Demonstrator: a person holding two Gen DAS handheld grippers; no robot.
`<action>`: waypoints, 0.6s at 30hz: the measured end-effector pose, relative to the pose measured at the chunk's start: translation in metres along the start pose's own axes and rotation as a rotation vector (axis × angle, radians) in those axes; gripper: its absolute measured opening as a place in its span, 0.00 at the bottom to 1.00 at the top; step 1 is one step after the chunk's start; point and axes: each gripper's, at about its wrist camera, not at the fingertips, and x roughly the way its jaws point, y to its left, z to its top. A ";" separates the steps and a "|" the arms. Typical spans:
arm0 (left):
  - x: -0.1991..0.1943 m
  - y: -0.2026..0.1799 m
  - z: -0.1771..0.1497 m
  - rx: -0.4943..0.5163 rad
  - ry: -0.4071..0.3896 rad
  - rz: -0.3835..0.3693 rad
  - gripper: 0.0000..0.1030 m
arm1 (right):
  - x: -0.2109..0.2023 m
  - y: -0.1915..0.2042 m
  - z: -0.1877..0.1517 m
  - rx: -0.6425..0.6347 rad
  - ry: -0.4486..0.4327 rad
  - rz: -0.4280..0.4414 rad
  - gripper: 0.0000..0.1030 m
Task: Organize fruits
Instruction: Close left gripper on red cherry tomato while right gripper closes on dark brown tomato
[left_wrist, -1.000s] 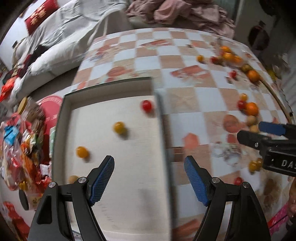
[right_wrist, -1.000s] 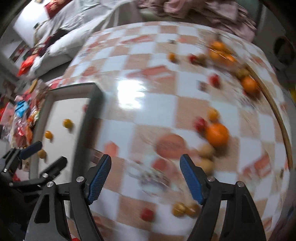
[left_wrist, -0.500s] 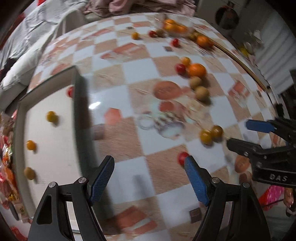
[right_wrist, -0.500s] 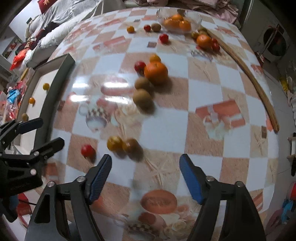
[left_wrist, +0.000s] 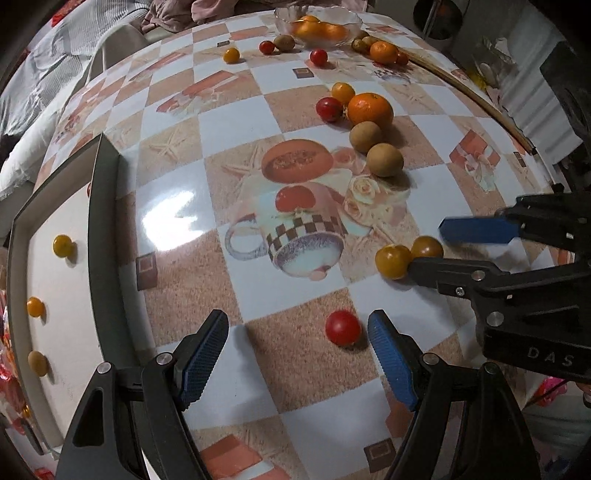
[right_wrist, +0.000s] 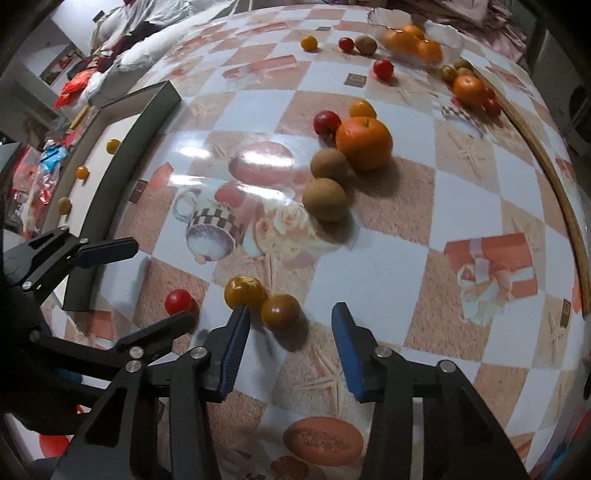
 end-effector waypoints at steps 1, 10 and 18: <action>0.000 0.000 0.001 0.002 0.000 0.000 0.77 | 0.000 0.000 0.000 0.004 0.007 0.021 0.35; 0.003 -0.007 0.001 0.015 0.018 -0.012 0.59 | 0.003 -0.015 -0.004 0.081 0.029 0.116 0.22; 0.001 -0.003 0.006 -0.002 0.032 -0.046 0.20 | -0.004 -0.016 -0.007 0.113 0.020 0.112 0.21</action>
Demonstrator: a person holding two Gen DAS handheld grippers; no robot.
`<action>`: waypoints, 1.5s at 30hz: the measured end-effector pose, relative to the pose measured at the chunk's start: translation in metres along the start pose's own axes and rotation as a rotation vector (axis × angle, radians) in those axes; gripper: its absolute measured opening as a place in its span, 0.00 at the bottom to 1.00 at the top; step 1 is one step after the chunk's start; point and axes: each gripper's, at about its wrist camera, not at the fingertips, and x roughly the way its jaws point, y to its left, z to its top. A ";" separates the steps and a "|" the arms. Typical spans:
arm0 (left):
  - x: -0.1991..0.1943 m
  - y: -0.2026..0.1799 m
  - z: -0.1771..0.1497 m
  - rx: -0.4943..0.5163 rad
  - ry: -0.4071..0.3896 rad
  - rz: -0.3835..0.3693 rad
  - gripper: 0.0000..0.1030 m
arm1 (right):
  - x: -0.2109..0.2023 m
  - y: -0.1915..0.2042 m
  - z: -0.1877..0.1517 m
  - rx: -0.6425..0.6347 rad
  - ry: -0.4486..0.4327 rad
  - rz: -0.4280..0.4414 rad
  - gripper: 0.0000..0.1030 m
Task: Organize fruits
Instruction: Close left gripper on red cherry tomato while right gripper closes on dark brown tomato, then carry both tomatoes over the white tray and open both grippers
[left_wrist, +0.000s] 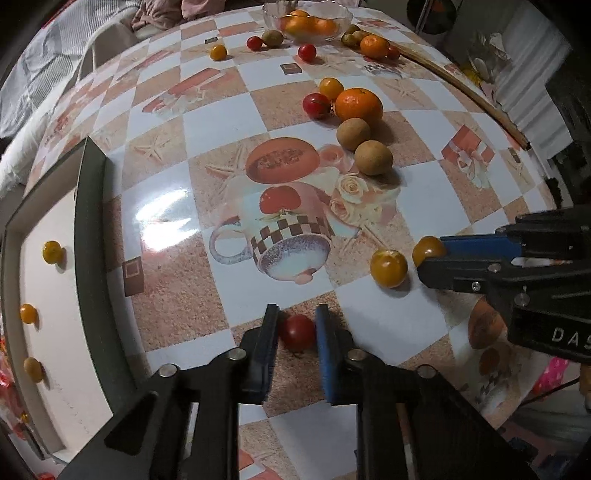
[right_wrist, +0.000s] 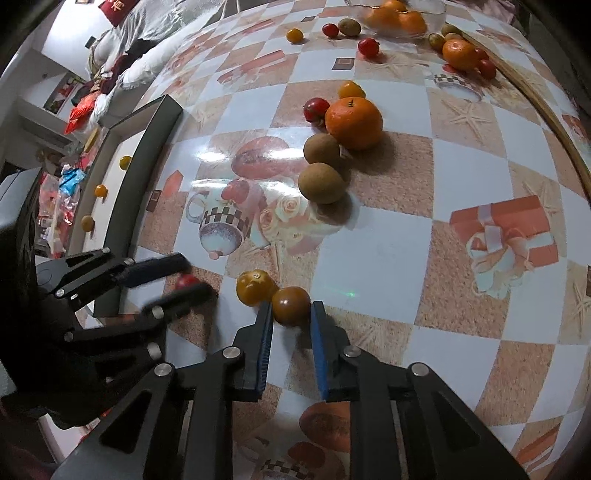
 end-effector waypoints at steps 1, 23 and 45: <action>-0.001 0.004 0.001 -0.026 0.005 -0.029 0.20 | -0.001 0.000 0.000 0.005 -0.002 -0.004 0.21; -0.015 0.027 -0.005 -0.120 -0.036 -0.026 0.31 | -0.019 0.022 0.013 0.016 -0.031 -0.035 0.21; -0.027 0.051 0.003 -0.190 -0.062 -0.068 0.18 | -0.025 0.024 0.018 0.042 -0.044 -0.021 0.21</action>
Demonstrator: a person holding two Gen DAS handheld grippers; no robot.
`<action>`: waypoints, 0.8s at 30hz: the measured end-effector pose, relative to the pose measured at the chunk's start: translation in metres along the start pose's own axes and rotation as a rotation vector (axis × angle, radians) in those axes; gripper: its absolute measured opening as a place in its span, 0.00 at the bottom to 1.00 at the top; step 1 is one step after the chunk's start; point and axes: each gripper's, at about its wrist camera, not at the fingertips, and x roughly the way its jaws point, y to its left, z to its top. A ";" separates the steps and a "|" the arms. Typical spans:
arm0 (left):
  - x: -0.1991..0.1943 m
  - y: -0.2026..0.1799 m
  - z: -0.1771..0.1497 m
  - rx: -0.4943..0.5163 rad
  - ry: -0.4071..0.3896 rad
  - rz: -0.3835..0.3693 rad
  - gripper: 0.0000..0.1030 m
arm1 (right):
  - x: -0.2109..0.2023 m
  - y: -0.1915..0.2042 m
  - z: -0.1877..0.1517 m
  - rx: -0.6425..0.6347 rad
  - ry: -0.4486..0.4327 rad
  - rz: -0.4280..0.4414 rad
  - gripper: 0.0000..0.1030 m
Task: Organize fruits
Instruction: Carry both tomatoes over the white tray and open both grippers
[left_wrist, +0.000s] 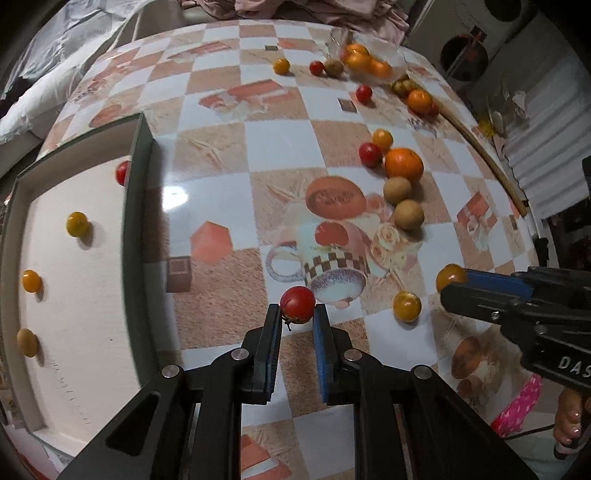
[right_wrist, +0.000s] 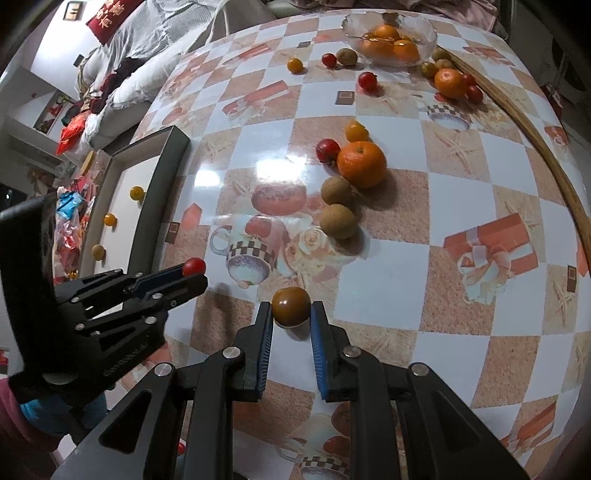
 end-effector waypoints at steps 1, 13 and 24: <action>-0.003 0.002 0.000 -0.005 -0.006 0.000 0.18 | 0.000 0.002 0.001 -0.005 -0.001 0.001 0.21; -0.045 0.049 0.001 -0.123 -0.100 0.037 0.18 | 0.002 0.054 0.033 -0.120 -0.020 0.033 0.21; -0.069 0.124 -0.031 -0.292 -0.134 0.124 0.18 | 0.026 0.134 0.058 -0.287 0.006 0.088 0.21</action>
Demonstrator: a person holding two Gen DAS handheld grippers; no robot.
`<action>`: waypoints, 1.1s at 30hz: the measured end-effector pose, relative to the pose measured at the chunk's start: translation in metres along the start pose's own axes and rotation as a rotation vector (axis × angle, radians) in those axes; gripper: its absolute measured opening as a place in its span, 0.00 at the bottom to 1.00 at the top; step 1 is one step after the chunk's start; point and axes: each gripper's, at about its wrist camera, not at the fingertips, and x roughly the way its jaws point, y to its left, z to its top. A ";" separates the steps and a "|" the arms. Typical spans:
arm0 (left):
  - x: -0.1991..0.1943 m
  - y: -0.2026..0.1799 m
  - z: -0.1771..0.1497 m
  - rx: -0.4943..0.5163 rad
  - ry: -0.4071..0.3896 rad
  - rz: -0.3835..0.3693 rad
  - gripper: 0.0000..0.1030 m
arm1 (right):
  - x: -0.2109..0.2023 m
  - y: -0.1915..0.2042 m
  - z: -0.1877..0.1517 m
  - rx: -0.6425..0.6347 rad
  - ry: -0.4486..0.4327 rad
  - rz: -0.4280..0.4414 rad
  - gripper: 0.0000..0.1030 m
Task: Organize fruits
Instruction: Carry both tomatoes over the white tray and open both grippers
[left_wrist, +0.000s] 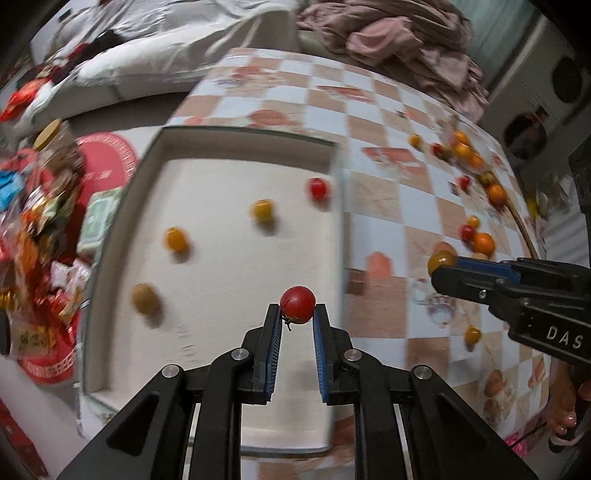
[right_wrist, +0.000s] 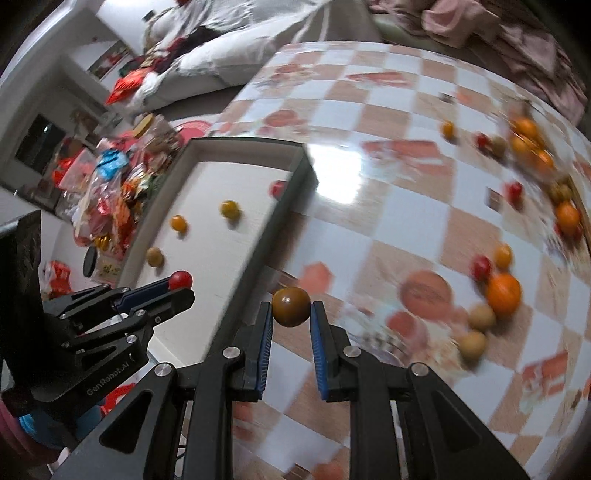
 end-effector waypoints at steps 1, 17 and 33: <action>-0.001 0.005 -0.001 -0.011 -0.001 0.007 0.18 | 0.005 0.008 0.004 -0.017 0.007 0.007 0.22; 0.011 0.099 -0.035 -0.197 0.028 0.133 0.18 | 0.091 0.093 0.038 -0.165 0.139 0.052 0.22; 0.032 0.104 -0.034 -0.164 0.062 0.207 0.19 | 0.127 0.108 0.044 -0.241 0.167 -0.037 0.24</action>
